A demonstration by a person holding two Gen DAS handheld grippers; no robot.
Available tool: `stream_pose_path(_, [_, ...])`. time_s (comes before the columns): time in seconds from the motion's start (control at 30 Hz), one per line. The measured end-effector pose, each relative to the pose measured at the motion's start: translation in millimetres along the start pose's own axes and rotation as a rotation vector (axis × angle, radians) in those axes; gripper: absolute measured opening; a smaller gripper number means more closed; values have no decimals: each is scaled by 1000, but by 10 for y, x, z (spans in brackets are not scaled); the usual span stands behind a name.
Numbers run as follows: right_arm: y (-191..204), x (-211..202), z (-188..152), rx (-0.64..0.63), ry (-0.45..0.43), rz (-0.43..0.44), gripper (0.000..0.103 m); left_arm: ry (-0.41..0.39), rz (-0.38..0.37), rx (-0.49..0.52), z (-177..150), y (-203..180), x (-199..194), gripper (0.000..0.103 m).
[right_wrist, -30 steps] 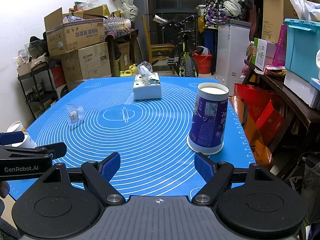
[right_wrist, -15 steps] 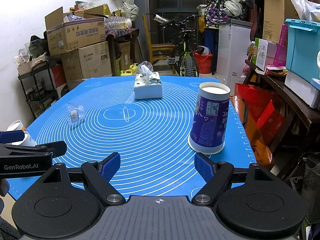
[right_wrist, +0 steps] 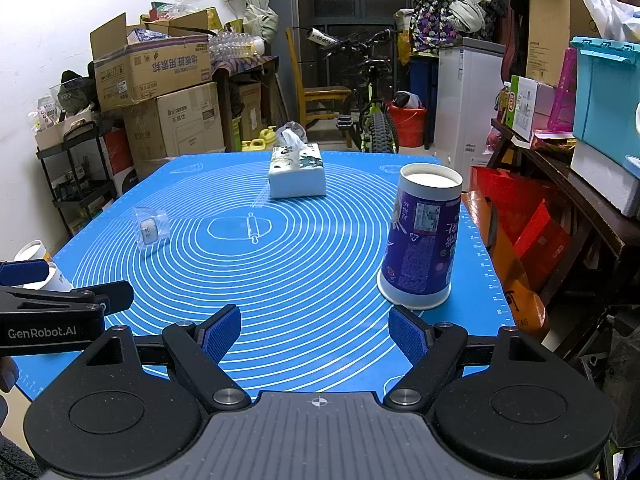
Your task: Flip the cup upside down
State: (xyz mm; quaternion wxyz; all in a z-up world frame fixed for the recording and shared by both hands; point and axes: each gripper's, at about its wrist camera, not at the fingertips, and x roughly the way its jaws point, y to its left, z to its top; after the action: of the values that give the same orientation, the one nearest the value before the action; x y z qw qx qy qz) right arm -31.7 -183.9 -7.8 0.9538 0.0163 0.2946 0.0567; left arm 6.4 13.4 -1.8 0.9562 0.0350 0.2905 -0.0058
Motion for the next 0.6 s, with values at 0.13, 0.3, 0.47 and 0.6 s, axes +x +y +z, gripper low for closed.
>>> stream_pose_path(0.13, [0,0,1,0,1,0,84,1,0,0,2,0,-1,103])
stream_pose_path(0.3, [17,77,-3,0,7,8,84,3,10,6,3,45,53,103])
stream_pose_path(0.47, [16,196,51,1,11,17,84,2,32,45,119,128,207,103])
stream_pose_path(0.6, [-16,341,135,11,12,29,84,29,52,100,295,212,461,103])
